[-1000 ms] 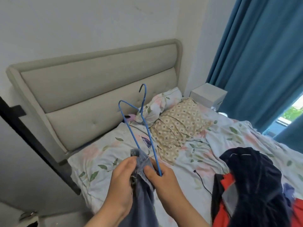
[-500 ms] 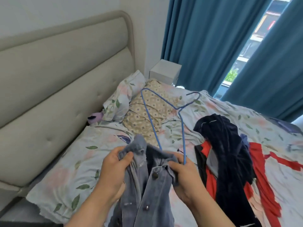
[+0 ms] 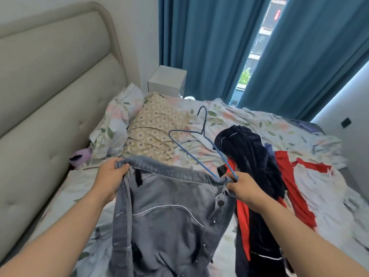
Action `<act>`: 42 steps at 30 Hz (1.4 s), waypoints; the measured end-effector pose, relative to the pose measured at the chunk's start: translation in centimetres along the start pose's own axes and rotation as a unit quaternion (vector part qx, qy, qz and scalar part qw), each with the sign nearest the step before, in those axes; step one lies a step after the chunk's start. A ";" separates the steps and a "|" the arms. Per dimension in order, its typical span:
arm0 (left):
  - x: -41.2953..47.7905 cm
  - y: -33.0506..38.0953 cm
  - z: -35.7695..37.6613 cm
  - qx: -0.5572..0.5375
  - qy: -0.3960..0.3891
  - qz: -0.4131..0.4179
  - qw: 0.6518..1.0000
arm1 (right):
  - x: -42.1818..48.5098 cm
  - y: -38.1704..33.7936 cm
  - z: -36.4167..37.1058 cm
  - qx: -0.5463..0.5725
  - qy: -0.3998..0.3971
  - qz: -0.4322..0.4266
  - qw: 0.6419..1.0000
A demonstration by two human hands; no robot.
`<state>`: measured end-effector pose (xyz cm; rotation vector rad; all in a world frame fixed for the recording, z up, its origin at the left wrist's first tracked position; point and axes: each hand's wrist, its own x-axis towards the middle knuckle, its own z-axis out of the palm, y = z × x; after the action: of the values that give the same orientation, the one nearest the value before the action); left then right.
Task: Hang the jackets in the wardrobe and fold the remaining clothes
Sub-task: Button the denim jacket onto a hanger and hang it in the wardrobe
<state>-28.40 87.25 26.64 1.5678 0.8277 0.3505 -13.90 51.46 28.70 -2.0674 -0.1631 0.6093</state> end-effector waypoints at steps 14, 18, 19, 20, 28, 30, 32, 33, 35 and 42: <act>21.5 -19.3 15.0 0.075 0.013 -0.037 0.996 | 25.6 18.4 4.5 0.055 0.043 0.038 0.997; 25.9 -25.2 19.4 0.077 0.026 0.000 0.997 | 30.9 25.5 6.9 0.071 0.044 0.051 0.995; 26.7 -26.3 20.5 0.077 0.029 0.006 0.997 | 31.8 27.0 7.4 0.064 0.050 0.046 0.996; 27.5 -27.1 21.5 0.067 0.032 0.002 0.997 | 32.6 28.2 7.9 0.050 0.056 0.035 0.997; 25.6 -31.8 25.2 0.101 0.052 -0.077 0.991 | 34.1 29.6 7.7 0.018 0.175 -0.066 0.982; 24.3 -32.8 24.6 0.185 0.029 -0.108 0.976 | 32.8 28.6 5.5 0.039 0.192 -0.061 0.979; 24.2 -32.4 23.7 0.197 0.003 -0.120 0.973 | 31.3 27.7 2.2 0.145 0.166 -0.048 0.974; 24.4 -32.0 23.1 0.198 0.001 -0.121 0.973 | 30.5 27.5 0.6 0.193 0.139 -0.031 0.971; 25.4 -30.8 21.8 0.152 0.013 -0.141 0.978 | 29.0 27.5 -2.0 0.230 0.082 0.038 0.969; 28.9 -24.9 17.1 -0.127 -0.007 -0.324 0.937 | 25.6 29.3 -2.0 0.187 -0.096 0.256 0.944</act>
<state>-4.67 93.67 -7.20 0.9830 1.1821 -0.0371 5.65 42.78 -3.81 -1.6733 0.3681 1.0689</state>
